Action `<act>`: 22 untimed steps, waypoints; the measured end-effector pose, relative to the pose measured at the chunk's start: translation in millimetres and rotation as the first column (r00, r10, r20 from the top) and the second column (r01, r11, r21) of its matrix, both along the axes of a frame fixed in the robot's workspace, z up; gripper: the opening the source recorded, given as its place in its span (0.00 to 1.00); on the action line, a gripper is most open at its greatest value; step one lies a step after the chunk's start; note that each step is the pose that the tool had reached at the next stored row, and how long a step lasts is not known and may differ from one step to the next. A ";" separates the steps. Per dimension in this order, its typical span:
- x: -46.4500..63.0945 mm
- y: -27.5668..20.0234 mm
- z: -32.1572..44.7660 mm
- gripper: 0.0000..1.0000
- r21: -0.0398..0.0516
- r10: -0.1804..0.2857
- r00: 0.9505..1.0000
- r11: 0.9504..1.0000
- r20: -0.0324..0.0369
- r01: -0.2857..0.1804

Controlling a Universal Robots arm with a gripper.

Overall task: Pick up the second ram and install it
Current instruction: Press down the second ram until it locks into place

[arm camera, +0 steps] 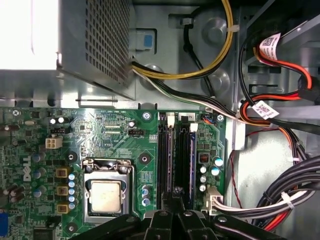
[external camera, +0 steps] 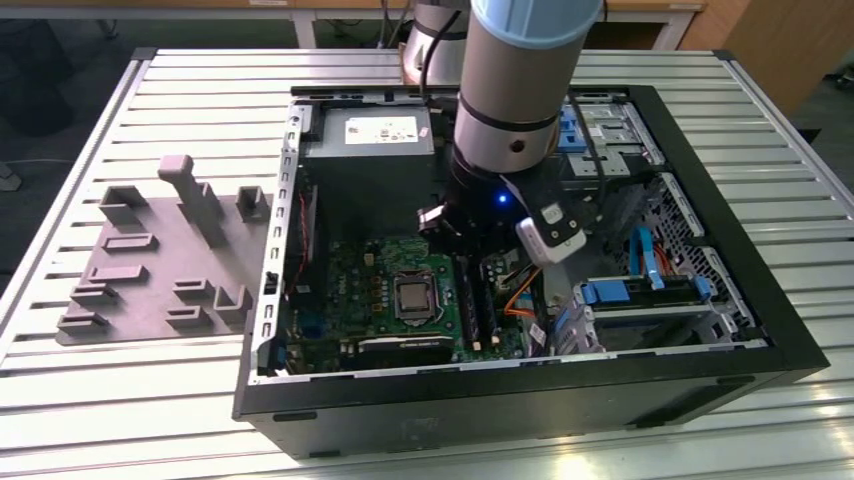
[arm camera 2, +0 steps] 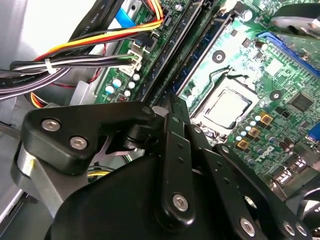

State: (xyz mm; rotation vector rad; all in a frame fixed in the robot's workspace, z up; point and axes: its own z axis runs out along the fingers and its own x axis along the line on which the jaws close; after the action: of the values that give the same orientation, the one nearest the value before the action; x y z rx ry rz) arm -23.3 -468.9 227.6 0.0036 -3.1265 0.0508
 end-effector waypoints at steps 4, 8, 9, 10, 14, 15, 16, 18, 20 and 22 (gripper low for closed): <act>-0.1 0.0 -4.5 0.11 0.000 0.000 1.000 1.000 0.001 0.000; -0.1 -0.1 -7.2 0.11 -0.001 0.000 1.000 1.000 0.001 0.000; -0.1 -0.1 -7.9 0.11 -0.001 0.000 1.000 1.000 0.000 0.000; -0.1 -0.1 -9.4 0.11 -0.001 0.000 1.000 1.000 0.000 0.000; -0.1 0.0 -13.7 0.11 -0.002 0.000 1.000 1.000 0.000 0.000; -0.1 0.1 -13.8 0.11 -0.002 0.000 1.000 1.000 0.000 0.000; -0.1 0.1 -13.1 0.11 -0.002 0.000 1.000 1.000 0.000 0.000; 0.0 0.3 -10.9 0.11 0.001 0.000 1.000 1.000 0.001 0.000; 0.0 0.3 -6.8 0.11 0.002 0.000 1.000 1.000 0.001 0.000; -0.1 0.1 -1.4 0.11 0.000 0.000 1.000 1.000 0.001 0.000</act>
State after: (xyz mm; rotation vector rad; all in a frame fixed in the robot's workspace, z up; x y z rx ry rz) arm -23.4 -468.8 226.2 0.0034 -3.1275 0.0504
